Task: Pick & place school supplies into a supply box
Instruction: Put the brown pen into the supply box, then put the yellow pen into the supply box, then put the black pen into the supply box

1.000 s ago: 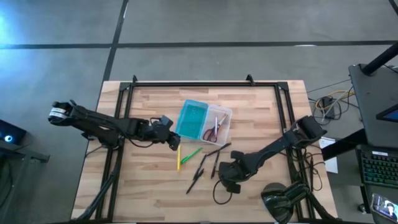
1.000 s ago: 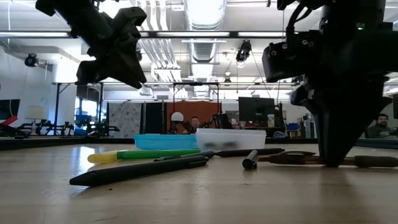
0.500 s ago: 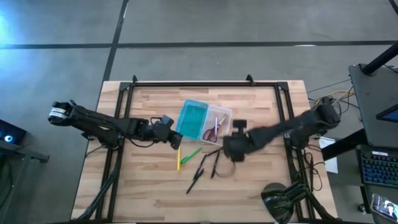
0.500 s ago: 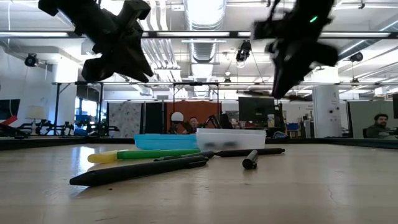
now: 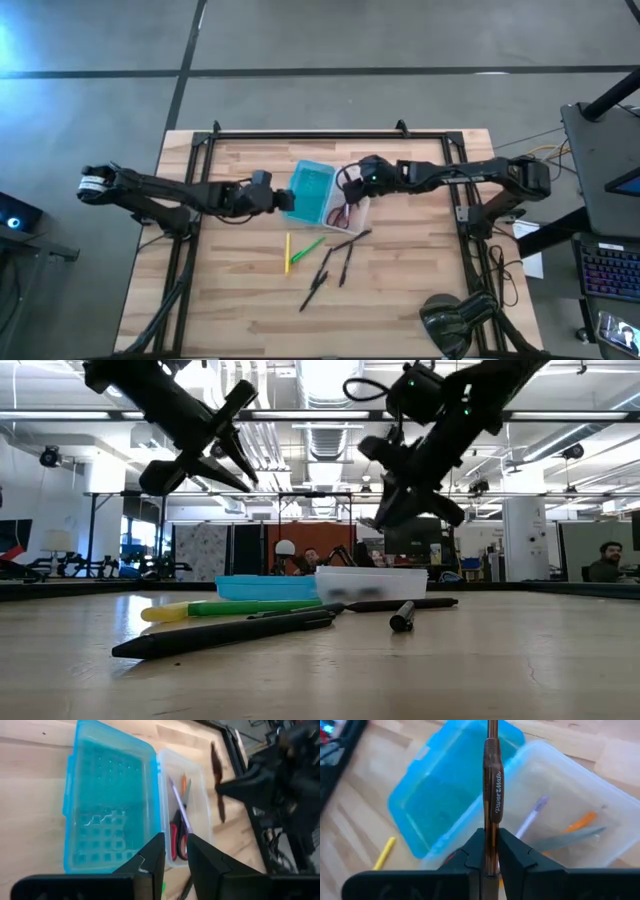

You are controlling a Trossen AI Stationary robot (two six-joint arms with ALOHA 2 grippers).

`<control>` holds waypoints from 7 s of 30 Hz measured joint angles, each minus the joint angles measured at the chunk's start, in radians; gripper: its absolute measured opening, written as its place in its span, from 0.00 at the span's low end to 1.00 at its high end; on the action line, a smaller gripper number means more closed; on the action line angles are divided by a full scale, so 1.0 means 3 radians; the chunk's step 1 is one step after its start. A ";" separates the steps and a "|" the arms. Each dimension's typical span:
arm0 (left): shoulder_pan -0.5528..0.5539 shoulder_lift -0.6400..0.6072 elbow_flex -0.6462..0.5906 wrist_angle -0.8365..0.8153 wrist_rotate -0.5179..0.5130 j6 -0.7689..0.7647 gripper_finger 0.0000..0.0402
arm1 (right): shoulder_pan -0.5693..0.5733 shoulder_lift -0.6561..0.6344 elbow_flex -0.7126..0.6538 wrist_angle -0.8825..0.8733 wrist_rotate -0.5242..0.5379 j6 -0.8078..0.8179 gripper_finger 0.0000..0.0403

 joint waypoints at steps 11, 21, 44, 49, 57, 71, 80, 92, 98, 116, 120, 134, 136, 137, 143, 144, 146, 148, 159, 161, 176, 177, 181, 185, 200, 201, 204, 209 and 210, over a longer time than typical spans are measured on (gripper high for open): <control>0.0121 0.0001 0.0000 -0.0031 -0.0018 -0.0159 0.16 | -0.0007 0.0189 -0.0188 0.0171 -0.0095 0.0252 0.25; -0.0003 0.0110 0.0001 -0.0520 0.0661 -0.0325 0.16 | 0.0032 -0.0069 -0.0165 0.0091 -0.0025 -0.0857 0.45; -0.0360 0.1253 0.0455 -0.0884 0.1028 -0.1565 0.16 | -0.0102 -0.0890 -0.0215 -0.0357 0.0167 -0.1897 0.54; -0.0356 0.1253 0.0457 -0.0944 0.1127 -0.1701 0.16 | -0.0140 -0.0884 -0.0277 -0.0367 0.0147 -0.2040 0.54; -0.0423 0.1253 0.0851 -0.1923 0.1290 -0.1715 0.16 | -0.0259 -0.0902 -0.0323 -0.0363 0.0175 -0.2090 0.54; -0.0543 0.1601 0.1033 -0.1695 0.0998 -0.1920 0.16 | -0.0458 -0.0899 -0.0401 -0.0341 0.0175 -0.2159 0.54; -0.0559 0.2256 0.1685 -0.2429 0.1054 -0.1653 0.29 | -0.0459 -0.0900 -0.0425 -0.0412 0.0176 -0.2180 0.54; -0.0558 0.2560 0.1785 -0.2186 0.1267 -0.1448 0.30 | -0.0458 -0.0900 -0.0427 -0.0482 0.0175 -0.2238 0.54; -0.0548 0.2563 0.1766 -0.2245 0.1306 -0.1150 0.06 | -0.0458 -0.0900 -0.0427 -0.0500 0.0175 -0.2264 0.54; -0.0101 0.2004 0.2342 -0.2139 0.0721 -0.0615 0.02 | -0.0540 -0.1104 -0.0432 -0.0380 0.0251 -0.2178 0.54; 0.0292 0.2124 0.2438 -0.1370 0.0696 -0.0109 0.02 | -0.0642 -0.1314 -0.0432 -0.0329 0.0360 -0.2151 0.54; 0.0834 0.3137 0.3444 -0.1515 0.1099 0.0876 0.05 | -0.0802 -0.1543 -0.0471 -0.0693 0.0465 -0.2172 0.54; 0.0826 0.3268 0.3568 -0.1747 0.1101 0.0877 0.06 | -0.0804 -0.1543 -0.0499 -0.0720 0.0473 -0.2163 0.54; 0.0824 0.3325 0.3609 -0.1811 0.1102 0.0871 0.06 | -0.0804 -0.1548 -0.0514 -0.0720 0.0475 -0.2169 0.54; 0.0825 0.3387 0.3766 -0.1915 0.1099 0.0944 0.07 | -0.0808 -0.1608 -0.0646 -0.0710 0.0478 -0.2170 0.54; 0.0822 0.3369 0.3769 -0.1941 0.1097 0.0981 0.08 | -0.0809 -0.1620 -0.0671 -0.0709 0.0478 -0.2172 0.54; 0.0819 0.3330 0.3771 -0.2041 0.1093 0.1033 0.11 | -0.0809 -0.1629 -0.0711 -0.0704 0.0478 -0.2173 0.54; 0.0809 0.3320 0.3764 -0.2228 0.1064 0.1087 0.16 | -0.0809 -0.1629 -0.0744 -0.0678 0.0477 -0.2174 0.54; 0.0344 0.2863 0.3754 -0.2568 0.1279 0.2590 0.26 | -0.0823 -0.1628 -0.0773 -0.0569 0.0440 -0.2232 0.54; 0.0165 0.2740 0.3693 -0.2751 0.1286 0.3209 0.26 | -0.0824 -0.1628 -0.0773 -0.0567 0.0435 -0.2284 0.54; -0.0556 0.2661 0.2782 -0.2553 0.1407 0.4909 0.26 | -0.0828 -0.1627 -0.0774 -0.0779 0.0379 -0.2485 0.54; -0.0562 0.2661 0.2742 -0.2573 0.1407 0.4895 0.26 | -0.0828 -0.1632 -0.0774 -0.0862 0.0279 -0.2529 0.54; -0.0572 0.2660 0.2622 -0.2592 0.1402 0.4658 0.26 | -0.0741 -0.1643 -0.0806 -0.1022 -0.0455 -0.2787 0.54; -0.0565 0.2643 0.2521 -0.2521 0.1372 0.4548 0.26 | -0.0514 -0.1643 -0.0921 -0.1039 -0.0856 -0.3176 0.54; -0.0572 0.1906 0.1491 -0.1767 0.0998 0.4374 0.26 | 0.0809 -0.0823 -0.1133 -0.0247 -0.0235 -0.3091 0.54; -0.0572 0.1854 0.1440 -0.1727 0.0986 0.4341 0.26 | 0.0809 -0.0732 -0.1091 -0.0226 -0.0251 -0.3131 0.54; -0.0572 0.1748 0.1322 -0.1652 0.0969 0.4293 0.26 | 0.0811 -0.0421 -0.0987 -0.0226 -0.0363 -0.3264 0.54; -0.0572 0.1718 0.1275 -0.1637 0.0932 0.4272 0.26 | 0.0809 0.0028 -0.0718 -0.0175 -0.0421 -0.3399 0.54; -0.0572 0.1718 0.1274 -0.1635 0.0933 0.4272 0.26 | 0.0808 0.0105 -0.0657 -0.0180 -0.0420 -0.3440 0.54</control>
